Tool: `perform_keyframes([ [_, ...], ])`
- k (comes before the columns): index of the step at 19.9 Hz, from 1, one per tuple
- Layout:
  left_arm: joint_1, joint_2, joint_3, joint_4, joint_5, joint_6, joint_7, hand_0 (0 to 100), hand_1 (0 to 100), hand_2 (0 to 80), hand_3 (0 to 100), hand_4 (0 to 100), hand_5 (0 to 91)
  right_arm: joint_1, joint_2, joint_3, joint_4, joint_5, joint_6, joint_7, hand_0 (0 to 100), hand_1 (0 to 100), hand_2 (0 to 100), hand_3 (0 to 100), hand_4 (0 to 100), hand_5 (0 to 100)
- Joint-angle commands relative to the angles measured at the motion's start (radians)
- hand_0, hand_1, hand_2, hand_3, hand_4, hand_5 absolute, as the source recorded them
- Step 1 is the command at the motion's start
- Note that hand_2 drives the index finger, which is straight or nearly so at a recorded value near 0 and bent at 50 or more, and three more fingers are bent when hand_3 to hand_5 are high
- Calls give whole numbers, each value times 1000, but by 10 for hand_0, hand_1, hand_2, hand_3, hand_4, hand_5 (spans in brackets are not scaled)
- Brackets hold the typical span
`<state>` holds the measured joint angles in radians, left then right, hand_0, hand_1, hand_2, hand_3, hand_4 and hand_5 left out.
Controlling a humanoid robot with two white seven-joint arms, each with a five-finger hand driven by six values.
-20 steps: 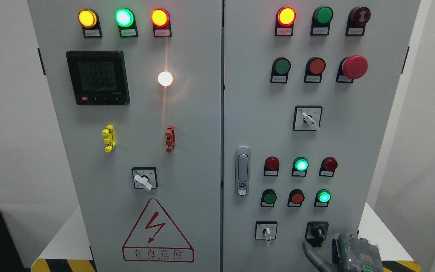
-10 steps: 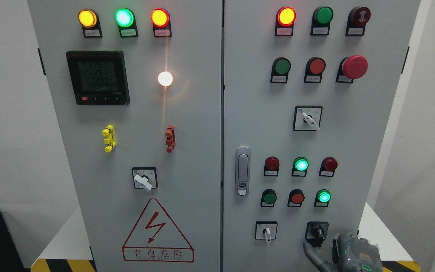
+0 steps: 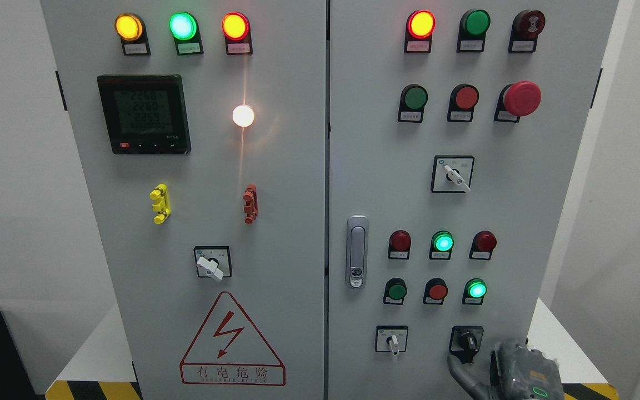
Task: Flip black knob to close circuit
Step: 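Grip the black knob with the right hand and twist it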
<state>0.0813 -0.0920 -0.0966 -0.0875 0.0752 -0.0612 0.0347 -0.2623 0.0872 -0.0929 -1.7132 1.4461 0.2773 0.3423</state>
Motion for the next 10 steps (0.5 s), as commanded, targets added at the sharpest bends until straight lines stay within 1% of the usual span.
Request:
perform_keyframes([
  [1,0,0,0,0,0,0,1,120,556,0,0,0,0,-3,-4,-19,7,-3,0,1,0,30,922,1000,982,977],
  [10,0,0,0,0,0,0,1,120,556,0,0,0,0,-3,-7,-53,6,-9,-6,3,0,29,920,1000,983,977],
])
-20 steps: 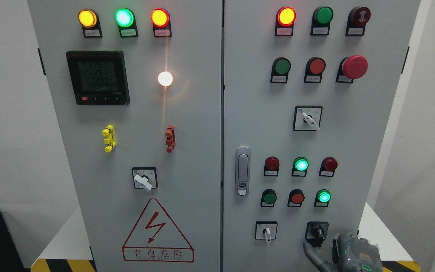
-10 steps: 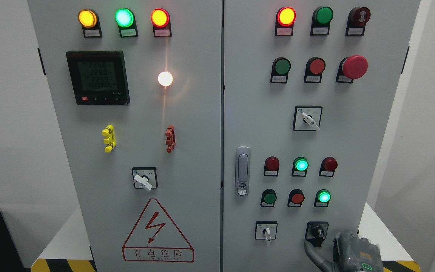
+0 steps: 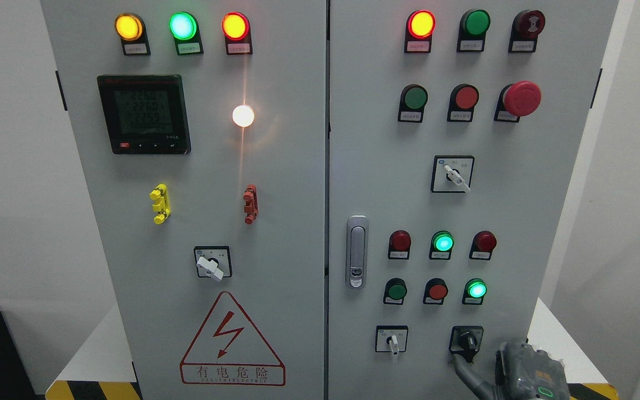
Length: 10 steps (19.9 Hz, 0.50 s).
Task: Flip black knob to close circuit
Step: 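Grip the black knob with the right hand and twist it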
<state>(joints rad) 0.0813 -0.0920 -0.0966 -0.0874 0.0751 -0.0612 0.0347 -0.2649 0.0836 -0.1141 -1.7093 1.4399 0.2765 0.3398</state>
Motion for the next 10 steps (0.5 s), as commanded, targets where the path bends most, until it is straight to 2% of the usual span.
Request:
perform_keyframes([
  [1,0,0,0,0,0,0,1,120,556,0,0,0,0,0,-5,-32,2,-3,-6,5,0,30,920,1000,983,977],
  [10,0,0,0,0,0,0,1,120,556,0,0,0,0,-2,-7,-50,7,-7,-10,4,0,31,917,1000,982,977],
])
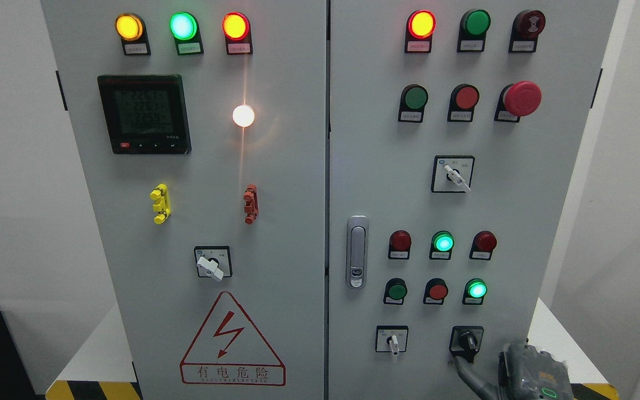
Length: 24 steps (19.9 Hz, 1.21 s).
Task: Flip black knob to close circuit
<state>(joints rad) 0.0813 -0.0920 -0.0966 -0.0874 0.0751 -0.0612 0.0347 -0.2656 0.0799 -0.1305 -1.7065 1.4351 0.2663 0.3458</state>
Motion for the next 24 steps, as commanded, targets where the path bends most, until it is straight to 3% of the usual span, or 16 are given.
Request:
perform_keyframes([
  [1,0,0,0,0,0,0,1,120,556,0,0,0,0,-3,-3,-37,4,-2,1,-2,0,31,917,1000,982,977],
  [24,0,0,0,0,0,0,1,120,556,0,0,0,0,-14,-5,-49,-2,-19,-1,-4,0,28,913,1000,982,980],
])
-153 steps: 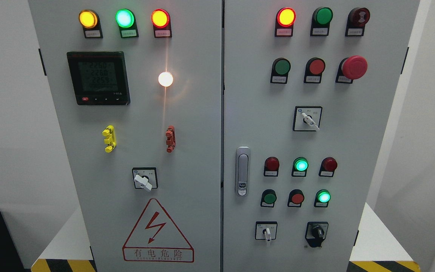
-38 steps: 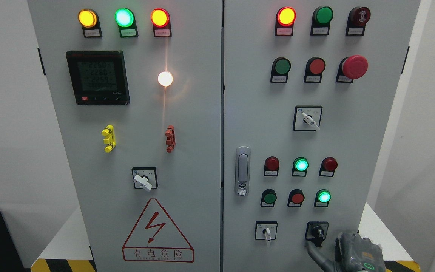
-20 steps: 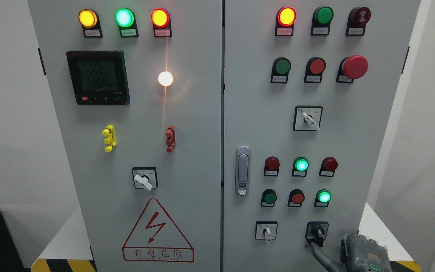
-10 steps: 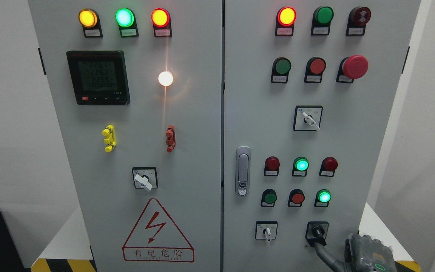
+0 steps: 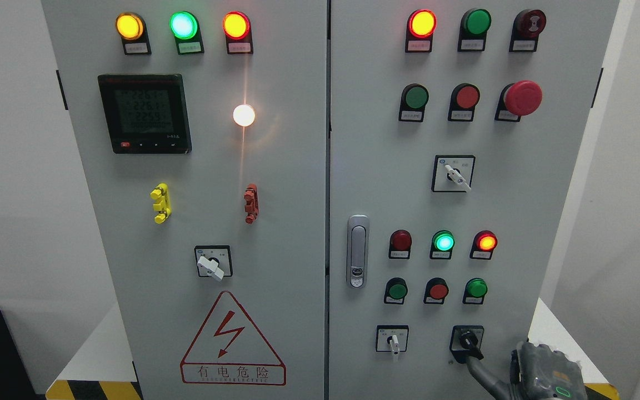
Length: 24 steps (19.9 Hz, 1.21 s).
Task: Flip black knob to close circuit
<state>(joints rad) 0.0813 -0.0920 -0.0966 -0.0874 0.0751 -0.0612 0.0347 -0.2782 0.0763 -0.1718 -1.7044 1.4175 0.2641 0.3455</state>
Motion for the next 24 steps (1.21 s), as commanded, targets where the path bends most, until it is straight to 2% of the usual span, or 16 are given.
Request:
perform_keyframes([
  [1,0,0,0,0,0,0,1,120,556,0,0,0,0,-1,-1,-8,-4,-2,1,-2,0,28,913,1000,982,980],
  [15,0,0,0,0,0,0,1,120,556,0,0,0,0,4,3,12,-21,-19,-14,-3,0,27,913,1000,981,980],
  [24,0,0,0,0,0,0,1,120,556,0,0,0,0,14,13,101,-18,-19,-23,-10,0,35,911,1000,980,975],
])
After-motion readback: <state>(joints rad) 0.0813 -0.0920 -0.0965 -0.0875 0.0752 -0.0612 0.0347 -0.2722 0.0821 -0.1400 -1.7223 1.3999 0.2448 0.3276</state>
